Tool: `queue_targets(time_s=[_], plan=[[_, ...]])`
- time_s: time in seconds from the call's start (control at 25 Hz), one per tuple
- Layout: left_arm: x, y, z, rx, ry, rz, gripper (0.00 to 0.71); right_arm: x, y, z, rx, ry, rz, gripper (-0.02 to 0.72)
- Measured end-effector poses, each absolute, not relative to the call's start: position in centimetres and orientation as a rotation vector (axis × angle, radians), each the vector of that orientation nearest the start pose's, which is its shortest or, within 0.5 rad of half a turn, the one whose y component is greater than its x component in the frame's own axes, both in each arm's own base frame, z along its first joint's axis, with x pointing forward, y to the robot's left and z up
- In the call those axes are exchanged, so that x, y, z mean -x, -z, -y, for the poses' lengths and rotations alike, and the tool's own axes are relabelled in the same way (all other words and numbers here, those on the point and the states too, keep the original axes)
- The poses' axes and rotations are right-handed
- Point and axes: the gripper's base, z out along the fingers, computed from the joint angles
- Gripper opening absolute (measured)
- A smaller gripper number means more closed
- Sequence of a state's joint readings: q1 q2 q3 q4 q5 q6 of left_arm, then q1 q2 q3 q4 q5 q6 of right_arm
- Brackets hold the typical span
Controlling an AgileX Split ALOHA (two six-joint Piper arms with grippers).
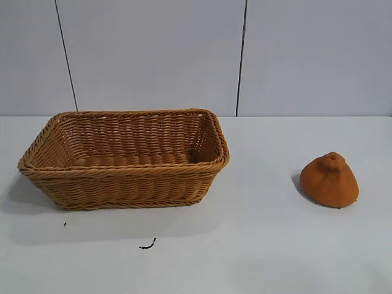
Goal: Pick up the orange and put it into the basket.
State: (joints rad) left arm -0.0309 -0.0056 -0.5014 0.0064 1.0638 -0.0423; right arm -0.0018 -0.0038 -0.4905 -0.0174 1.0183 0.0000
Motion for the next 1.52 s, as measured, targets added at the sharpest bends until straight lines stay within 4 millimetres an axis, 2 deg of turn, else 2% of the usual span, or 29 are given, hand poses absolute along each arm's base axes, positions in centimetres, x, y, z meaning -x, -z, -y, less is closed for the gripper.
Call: queue_targets(time_s=[0.4,0.6,0.72,0.96,1.2,1.52], plan=[[0.6,-27.7,-0.1,0.012,0.038,-2.041,0.666,0.2,-27.8,0.1,-0.002,0.022,-2.012,0.694],[0.6,-27.7,-0.1,0.012,0.038,-2.040,0.666,-2.0,-28.7,0.1,0.009,0.027,-2.131,0.694],[0.6,-27.7,-0.1,0.012,0.038,-2.040,0.666,-4.4,-29.6,0.1,0.021,0.033,-2.231,0.694],[0.6,-27.7,-0.1,0.012,0.038,-2.040,0.666,-10.9,-30.8,0.2,0.035,0.035,-2.420,0.694],[0.6,-27.7,-0.1,0.012,0.038,-2.040,0.666,-18.2,-30.8,0.2,0.042,0.034,-2.562,0.694],[0.6,-27.7,-0.1,0.012,0.038,-2.040,0.666,-28.2,-29.8,-0.2,0.019,-0.029,-2.679,0.694]])
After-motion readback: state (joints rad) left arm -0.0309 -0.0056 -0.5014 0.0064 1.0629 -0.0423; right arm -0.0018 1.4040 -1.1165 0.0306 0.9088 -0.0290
